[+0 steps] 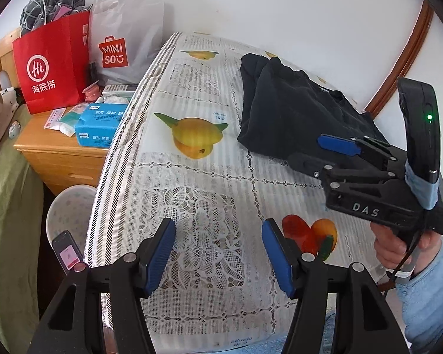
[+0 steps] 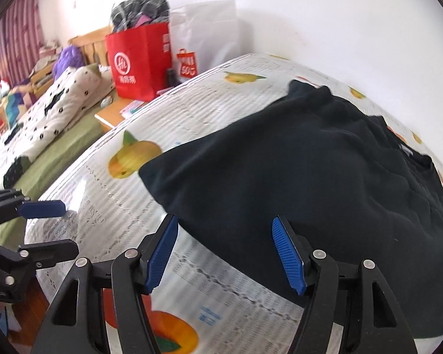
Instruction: Fold small clothes
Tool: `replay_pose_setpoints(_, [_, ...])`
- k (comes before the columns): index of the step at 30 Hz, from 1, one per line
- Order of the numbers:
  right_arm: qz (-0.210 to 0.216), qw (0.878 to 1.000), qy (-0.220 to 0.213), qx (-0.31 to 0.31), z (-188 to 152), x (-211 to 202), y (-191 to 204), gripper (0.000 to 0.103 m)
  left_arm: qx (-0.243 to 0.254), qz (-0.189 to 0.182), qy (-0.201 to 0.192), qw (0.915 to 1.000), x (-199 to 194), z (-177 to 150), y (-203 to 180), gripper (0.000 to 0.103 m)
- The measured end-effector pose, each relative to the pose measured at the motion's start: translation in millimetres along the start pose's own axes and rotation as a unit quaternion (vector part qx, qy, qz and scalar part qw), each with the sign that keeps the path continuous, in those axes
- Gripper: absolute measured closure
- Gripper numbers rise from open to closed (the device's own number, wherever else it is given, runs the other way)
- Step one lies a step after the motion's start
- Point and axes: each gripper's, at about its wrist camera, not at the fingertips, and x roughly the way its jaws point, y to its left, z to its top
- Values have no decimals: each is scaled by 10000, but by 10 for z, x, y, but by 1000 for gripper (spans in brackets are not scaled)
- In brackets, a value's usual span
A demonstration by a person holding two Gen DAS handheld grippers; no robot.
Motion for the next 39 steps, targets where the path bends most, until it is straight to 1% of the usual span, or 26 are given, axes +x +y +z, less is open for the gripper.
replay_pose_setpoints(1, [-62,9999,7,-122,9,23,69,35,-24,-28,-16,10000,-7,7,12,44])
replay_pose_setpoints(4, [-301,9987,53,-419,55,141,167,34,-77,-122,-29,9999,-9,27,47,44])
replay_pose_setpoints(6, [-376,9980,84,-492,102,225,173,33,-99,-135,-39,9999,2,36,58,44])
replay_pose_setpoints(8, [-424,9980,7,-476,148,263,176,33,-113,-147,-30,9998,21,43,66,44])
replay_pose_setpoints(9, [-442,9980,7,-453,167,280,168,36,-123,-150,-12,9998,39,47,71,44])
replay_pose_setpoints(11, [-699,9965,-20,-451,204,294,159,64,-125,-162,24,9998,75,45,71,44])
replay_pose_setpoints(12, [-806,9958,17,-426,236,311,145,83,-117,-154,36,9998,95,52,64,44])
replay_pose_setpoints(14, [-603,9979,-12,-214,285,274,54,88,-41,-107,43,9999,114,70,23,44])
replay_pose_setpoints(16, [-382,9990,-220,24,337,163,-72,90,4,-127,68,9999,140,106,-35,44])
replay_pose_setpoints(18, [-212,9974,-594,347,393,-60,-255,90,46,-135,79,9999,166,142,-88,44])
replay_pose_setpoints(20, [-218,9908,-1137,700,421,-412,-513,91,109,-121,110,9998,209,185,-172,44])
replay_pose_setpoints(21, [-230,9875,-1310,851,417,-536,-621,91,142,-122,126,9997,234,206,-222,44])
replay_pose_setpoints(23, [-255,9766,-1703,1289,349,-816,-934,91,218,-132,142,9996,278,238,-314,44])
replay_pose_setpoints(24, [-376,9685,-1893,1576,274,-948,-1139,91,254,-166,171,9994,307,250,-366,44])
replay_pose_setpoints(27, [-696,9489,-2073,2277,39,-1085,-1630,91,422,-242,295,9984,434,295,-580,44])
replay_pose_setpoints(29, [-981,9314,-2022,2863,-238,-1079,-1993,91,576,-270,321,9975,493,316,-737,44])
replay_pose_setpoints(31, [-997,9219,-1753,3307,-475,-1004,-2285,91,722,-359,321,9962,532,340,-920,44])
replay_pose_setpoints(33, [-1104,9161,-1385,3596,-729,-890,-2505,91,854,-480,333,9946,563,371,-1102,44])
replay_pose_setpoints(36, [-1132,9153,-947,3746,-1025,-753,-2668,90,1090,-615,307,9917,611,399,-1403,44])
replay_pose_setpoints(39, [-1049,9206,-853,3663,-1175,-768,-2658,85,1302,-792,324,9878,683,408,-1690,43])
